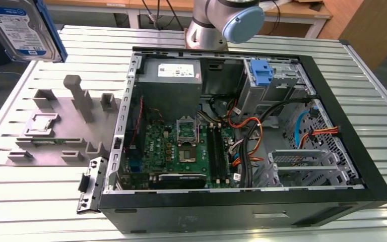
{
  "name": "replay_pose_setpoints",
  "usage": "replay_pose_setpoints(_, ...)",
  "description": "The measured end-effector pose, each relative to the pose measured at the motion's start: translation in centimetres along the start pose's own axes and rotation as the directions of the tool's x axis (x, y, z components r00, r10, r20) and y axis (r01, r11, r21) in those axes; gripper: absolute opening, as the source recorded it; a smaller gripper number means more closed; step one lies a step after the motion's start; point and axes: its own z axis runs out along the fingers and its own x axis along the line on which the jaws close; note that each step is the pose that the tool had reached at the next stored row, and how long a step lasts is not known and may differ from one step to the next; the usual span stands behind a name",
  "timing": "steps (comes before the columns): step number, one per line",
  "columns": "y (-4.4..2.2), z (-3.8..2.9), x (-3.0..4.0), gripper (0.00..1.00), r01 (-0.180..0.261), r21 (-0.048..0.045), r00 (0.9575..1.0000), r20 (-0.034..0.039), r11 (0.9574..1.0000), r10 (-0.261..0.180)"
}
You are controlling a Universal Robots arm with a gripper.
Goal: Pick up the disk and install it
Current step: 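Pick up the disk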
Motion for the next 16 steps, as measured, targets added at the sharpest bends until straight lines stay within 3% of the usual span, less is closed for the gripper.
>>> replay_pose_setpoints(16,0.0,-0.25,-0.01,0.36,0.0,-0.0003,1.0,-0.0002,1.0,0.0)
